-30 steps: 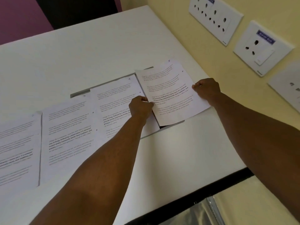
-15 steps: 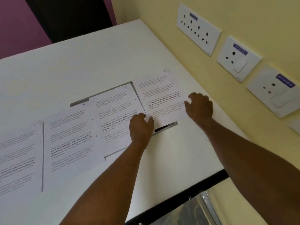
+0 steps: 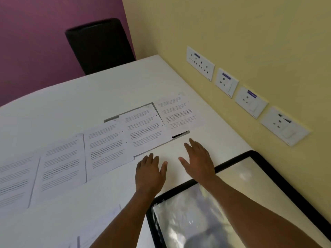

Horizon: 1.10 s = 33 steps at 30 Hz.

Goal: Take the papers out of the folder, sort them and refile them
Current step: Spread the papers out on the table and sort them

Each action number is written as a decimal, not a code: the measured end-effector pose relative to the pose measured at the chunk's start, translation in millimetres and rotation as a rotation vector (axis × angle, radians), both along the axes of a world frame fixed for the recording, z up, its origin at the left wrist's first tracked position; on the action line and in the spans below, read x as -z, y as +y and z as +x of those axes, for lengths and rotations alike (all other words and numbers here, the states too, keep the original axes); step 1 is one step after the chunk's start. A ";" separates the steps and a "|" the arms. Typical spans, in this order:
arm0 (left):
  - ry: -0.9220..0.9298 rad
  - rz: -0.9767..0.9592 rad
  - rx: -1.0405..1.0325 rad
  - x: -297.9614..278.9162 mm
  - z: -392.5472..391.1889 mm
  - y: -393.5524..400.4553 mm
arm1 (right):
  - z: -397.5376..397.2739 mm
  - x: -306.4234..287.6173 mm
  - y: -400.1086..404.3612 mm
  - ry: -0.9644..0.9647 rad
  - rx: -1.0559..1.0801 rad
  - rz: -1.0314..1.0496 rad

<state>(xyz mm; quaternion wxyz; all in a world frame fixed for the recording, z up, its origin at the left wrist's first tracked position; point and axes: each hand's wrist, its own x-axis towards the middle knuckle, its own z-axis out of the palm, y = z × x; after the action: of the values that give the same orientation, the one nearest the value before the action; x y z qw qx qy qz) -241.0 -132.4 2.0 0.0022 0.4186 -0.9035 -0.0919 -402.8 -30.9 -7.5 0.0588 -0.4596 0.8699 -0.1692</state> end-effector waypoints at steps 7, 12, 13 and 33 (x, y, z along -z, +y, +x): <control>0.006 0.068 -0.028 -8.5 83.7 49.0 | 81.0 -16.2 39.4 -0.009 -0.089 0.028; -0.027 0.118 -0.072 -1.6 150.5 76.9 | 139.9 -11.8 63.6 -0.044 -0.180 0.069; -0.028 0.133 -0.082 1.1 165.0 83.6 | 151.3 -9.1 68.3 -0.053 -0.202 0.076; -0.128 0.257 -0.262 66.4 366.0 164.0 | 310.0 52.4 121.8 -0.277 -0.401 0.319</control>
<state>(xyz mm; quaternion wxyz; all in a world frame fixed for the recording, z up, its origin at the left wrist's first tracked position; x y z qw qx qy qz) 124.9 31.6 -64.4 -0.0968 0.5345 -0.8203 -0.1789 -92.8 90.9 -59.8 0.2807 -0.5798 0.7611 -0.0766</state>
